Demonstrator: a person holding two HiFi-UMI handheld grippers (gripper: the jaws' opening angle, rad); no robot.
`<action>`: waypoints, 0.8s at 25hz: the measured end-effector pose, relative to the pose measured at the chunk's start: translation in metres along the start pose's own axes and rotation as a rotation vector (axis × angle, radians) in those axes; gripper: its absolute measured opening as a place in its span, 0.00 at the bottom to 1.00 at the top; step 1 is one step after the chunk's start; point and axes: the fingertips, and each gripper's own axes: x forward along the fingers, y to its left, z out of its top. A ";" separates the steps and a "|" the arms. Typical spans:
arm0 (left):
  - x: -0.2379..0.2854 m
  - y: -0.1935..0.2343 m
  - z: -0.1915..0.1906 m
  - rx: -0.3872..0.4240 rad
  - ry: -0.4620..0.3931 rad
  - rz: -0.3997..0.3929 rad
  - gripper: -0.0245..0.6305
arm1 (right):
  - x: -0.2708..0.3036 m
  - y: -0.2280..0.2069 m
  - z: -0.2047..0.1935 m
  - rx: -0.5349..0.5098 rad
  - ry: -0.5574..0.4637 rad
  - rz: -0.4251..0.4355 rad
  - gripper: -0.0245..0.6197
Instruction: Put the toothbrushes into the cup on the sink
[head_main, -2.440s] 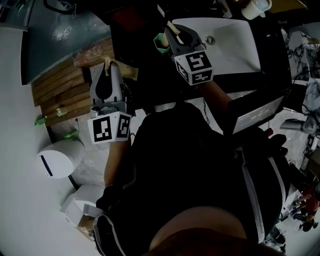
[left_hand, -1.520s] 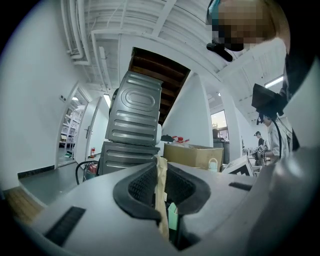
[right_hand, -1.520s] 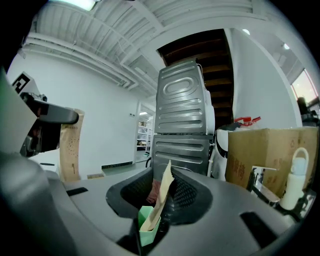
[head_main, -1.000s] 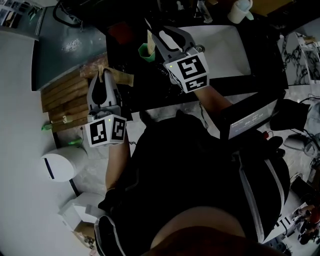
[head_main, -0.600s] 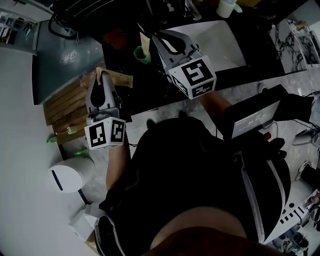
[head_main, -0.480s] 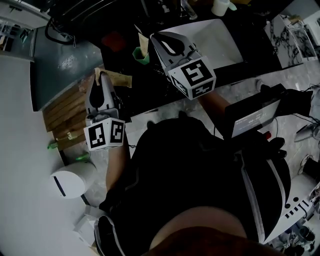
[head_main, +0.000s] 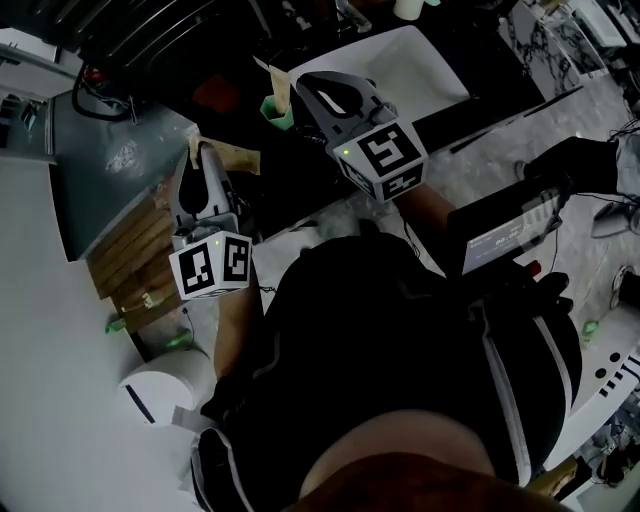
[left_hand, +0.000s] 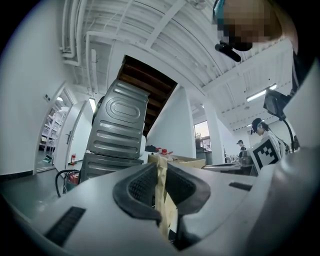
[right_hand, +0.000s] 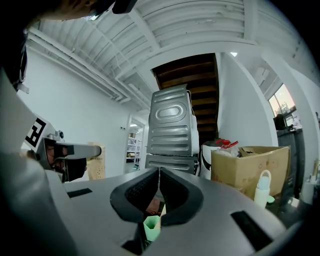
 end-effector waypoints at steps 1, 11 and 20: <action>0.001 0.001 0.000 -0.007 -0.003 -0.005 0.10 | -0.001 0.000 -0.001 0.000 0.003 -0.009 0.08; 0.030 0.004 0.000 -0.016 -0.035 -0.044 0.10 | -0.013 -0.007 -0.007 0.008 0.020 -0.070 0.08; 0.079 0.005 -0.008 -0.012 -0.057 -0.042 0.10 | -0.036 -0.027 -0.017 0.030 0.062 -0.138 0.08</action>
